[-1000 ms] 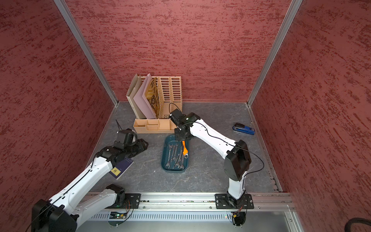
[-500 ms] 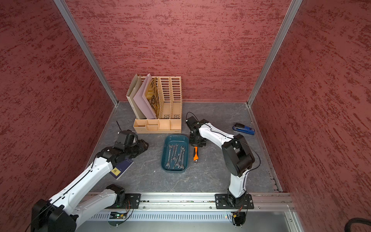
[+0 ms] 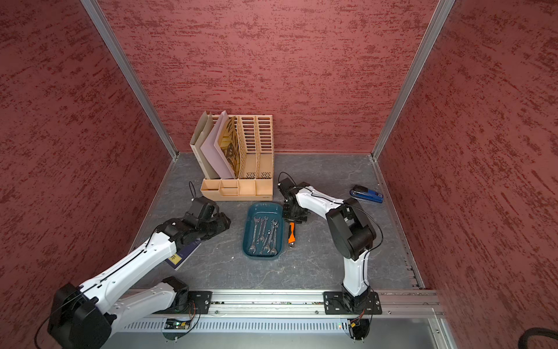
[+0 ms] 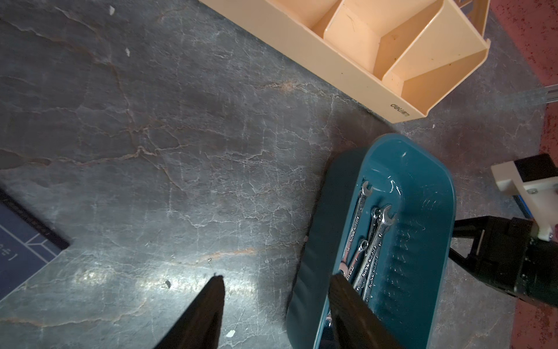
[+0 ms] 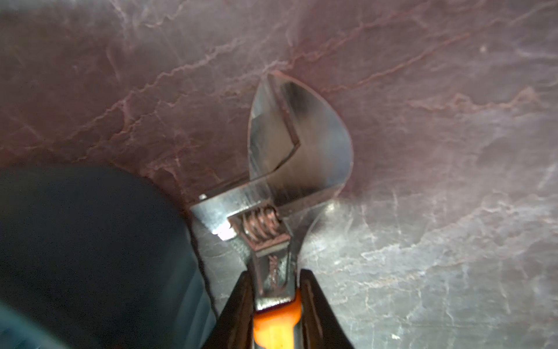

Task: Take out the wrench from the storage box
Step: Place the wrench at the center of the board.

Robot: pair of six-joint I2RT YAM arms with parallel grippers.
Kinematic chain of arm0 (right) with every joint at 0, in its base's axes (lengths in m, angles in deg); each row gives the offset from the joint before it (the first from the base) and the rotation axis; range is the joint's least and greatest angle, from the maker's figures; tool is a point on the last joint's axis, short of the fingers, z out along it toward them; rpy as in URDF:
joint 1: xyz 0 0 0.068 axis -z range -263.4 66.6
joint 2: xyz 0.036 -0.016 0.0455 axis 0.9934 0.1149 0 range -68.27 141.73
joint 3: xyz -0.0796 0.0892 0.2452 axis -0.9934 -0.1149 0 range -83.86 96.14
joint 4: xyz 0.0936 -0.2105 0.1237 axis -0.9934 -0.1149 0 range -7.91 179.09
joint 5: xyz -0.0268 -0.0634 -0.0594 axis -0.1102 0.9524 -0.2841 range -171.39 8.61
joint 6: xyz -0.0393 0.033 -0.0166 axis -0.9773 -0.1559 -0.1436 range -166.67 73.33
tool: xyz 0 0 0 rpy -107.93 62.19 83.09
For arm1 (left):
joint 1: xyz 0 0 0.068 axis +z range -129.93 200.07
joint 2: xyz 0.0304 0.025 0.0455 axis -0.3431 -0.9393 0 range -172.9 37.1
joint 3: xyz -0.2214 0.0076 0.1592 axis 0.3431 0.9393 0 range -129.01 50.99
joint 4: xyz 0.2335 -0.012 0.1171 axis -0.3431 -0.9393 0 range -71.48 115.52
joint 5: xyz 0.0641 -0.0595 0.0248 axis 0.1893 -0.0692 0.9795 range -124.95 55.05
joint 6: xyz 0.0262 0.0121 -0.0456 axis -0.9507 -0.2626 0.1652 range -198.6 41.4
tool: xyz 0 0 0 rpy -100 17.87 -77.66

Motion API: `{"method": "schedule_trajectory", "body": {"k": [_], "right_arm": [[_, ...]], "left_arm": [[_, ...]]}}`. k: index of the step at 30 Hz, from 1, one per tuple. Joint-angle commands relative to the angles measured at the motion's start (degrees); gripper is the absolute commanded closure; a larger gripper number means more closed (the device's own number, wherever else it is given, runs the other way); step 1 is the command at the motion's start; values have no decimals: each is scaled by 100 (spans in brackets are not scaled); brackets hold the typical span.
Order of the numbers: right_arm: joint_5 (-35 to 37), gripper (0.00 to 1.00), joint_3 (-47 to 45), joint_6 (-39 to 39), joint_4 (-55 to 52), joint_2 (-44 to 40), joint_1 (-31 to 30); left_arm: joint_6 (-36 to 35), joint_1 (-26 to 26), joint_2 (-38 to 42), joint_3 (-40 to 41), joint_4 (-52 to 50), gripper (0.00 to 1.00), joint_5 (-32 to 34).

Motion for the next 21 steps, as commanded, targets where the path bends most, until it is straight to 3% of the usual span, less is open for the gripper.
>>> {"method": "schedule_trajectory", "body": {"k": [1,13,21], "right_arm": [[-62,72,279,-39,-74,32,47],[-102,63,407,-78,-221,75,57],[-81,57,411,-346,-272,-455,137]], "left_arm": [[38,-100,-41,-205,-81,41,266],[-8,-264,98,-492,-412,39,501],[-355,-1223,-659,-1620,-771,37,767]]}}
